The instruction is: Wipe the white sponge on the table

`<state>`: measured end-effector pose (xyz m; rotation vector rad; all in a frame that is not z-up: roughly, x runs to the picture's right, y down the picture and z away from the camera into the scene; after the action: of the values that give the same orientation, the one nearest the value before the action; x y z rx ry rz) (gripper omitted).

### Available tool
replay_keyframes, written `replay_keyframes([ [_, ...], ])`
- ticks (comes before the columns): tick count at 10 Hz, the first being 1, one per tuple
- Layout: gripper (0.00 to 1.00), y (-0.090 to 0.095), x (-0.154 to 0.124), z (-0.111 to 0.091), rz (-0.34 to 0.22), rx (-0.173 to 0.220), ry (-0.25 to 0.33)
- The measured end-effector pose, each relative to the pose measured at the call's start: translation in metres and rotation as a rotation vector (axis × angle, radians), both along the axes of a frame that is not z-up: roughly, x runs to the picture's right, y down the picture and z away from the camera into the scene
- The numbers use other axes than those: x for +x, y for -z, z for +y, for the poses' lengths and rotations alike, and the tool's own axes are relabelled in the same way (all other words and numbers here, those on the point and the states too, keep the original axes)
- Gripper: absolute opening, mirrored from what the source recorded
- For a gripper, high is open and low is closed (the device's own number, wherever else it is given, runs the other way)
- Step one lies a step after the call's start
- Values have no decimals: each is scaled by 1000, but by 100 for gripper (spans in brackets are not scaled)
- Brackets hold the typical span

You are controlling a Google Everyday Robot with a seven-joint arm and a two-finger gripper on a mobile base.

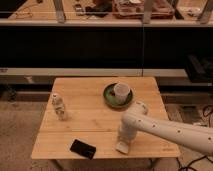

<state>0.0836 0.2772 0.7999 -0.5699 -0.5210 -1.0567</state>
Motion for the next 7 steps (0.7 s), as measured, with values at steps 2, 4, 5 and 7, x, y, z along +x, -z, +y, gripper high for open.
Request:
replay_keyframes([
  [2,0,0,-37,-4,-71,-2,79],
  [4,0,-6,-60,-12,-117,-6,114],
  [5,0,-12,-70,-21,-139,-1,126],
  [7,0,-27,-84,-47,-170,20,148],
])
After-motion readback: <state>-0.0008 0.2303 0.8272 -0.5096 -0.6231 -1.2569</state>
